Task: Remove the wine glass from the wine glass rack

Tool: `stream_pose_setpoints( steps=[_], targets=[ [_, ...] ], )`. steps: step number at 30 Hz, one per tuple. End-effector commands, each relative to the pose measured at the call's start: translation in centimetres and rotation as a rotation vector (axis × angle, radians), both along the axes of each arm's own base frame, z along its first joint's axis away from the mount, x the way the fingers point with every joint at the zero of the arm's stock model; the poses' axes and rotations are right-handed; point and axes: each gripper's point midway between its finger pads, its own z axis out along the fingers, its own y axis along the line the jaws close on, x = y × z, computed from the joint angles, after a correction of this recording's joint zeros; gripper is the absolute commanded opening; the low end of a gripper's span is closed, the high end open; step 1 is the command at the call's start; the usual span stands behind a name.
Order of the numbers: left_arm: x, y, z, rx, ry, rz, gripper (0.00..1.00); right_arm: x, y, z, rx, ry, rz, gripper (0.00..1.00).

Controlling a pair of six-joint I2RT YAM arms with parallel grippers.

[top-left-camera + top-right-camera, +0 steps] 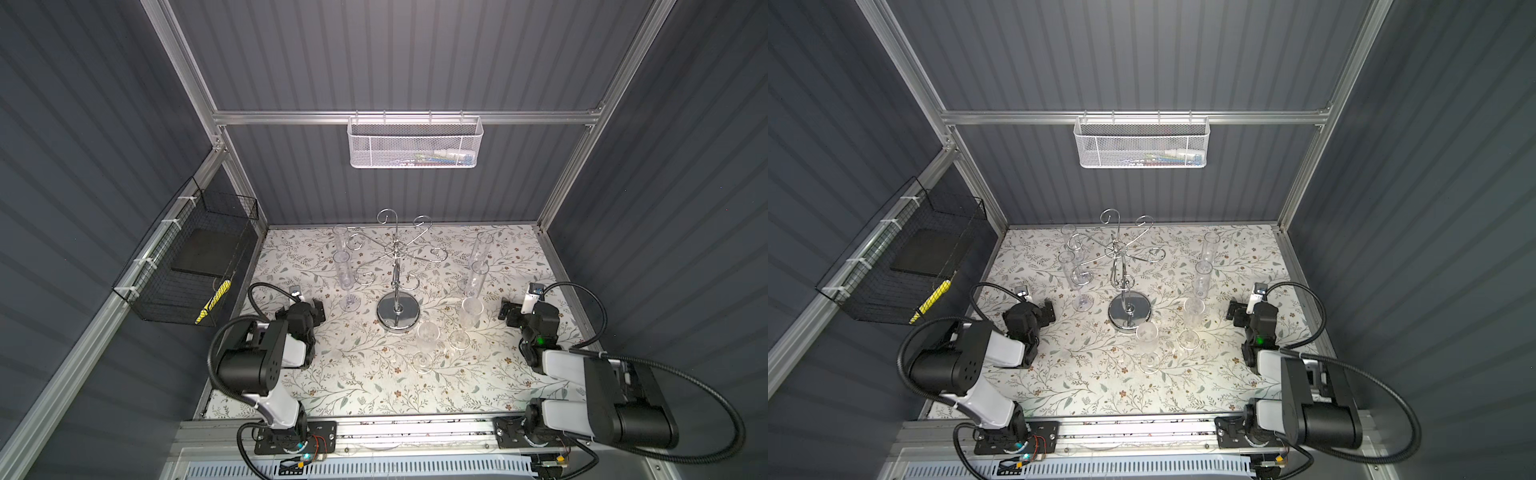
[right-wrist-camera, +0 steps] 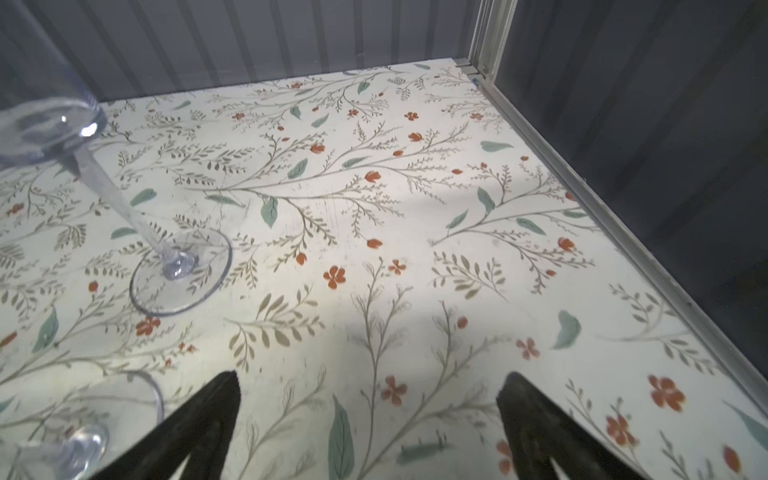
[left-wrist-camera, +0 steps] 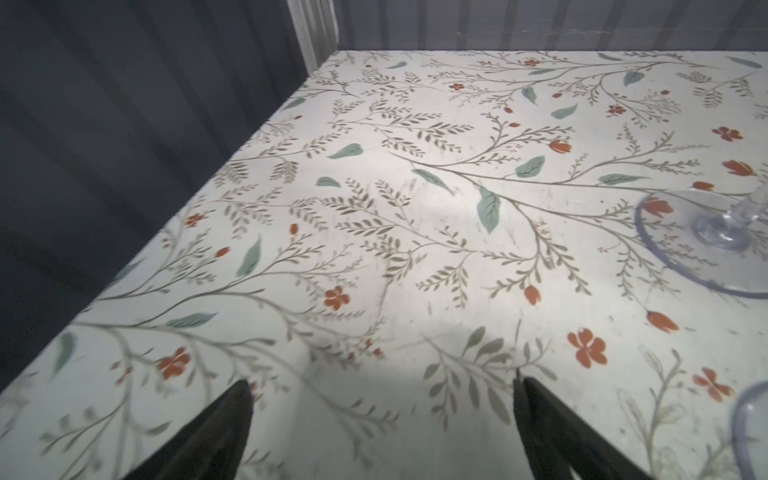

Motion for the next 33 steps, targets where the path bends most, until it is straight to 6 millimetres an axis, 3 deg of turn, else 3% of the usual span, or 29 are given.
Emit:
stream_pose_setpoints(
  steps=[1,4,33],
  targets=[
    [2.92,-1.68,2.32,-0.022,-0.061,-0.101,1.00,2.12,0.34,3.29,0.032,-0.140,0.025,0.99],
    [3.41,-1.87,1.88,-0.019,-0.022,-0.110,1.00,2.97,0.63,3.54,0.028,-0.150,0.048,0.99],
    [3.41,-1.92,1.95,-0.016,-0.037,-0.114,1.00,2.97,0.87,3.43,0.026,-0.129,0.060,0.99]
  ],
)
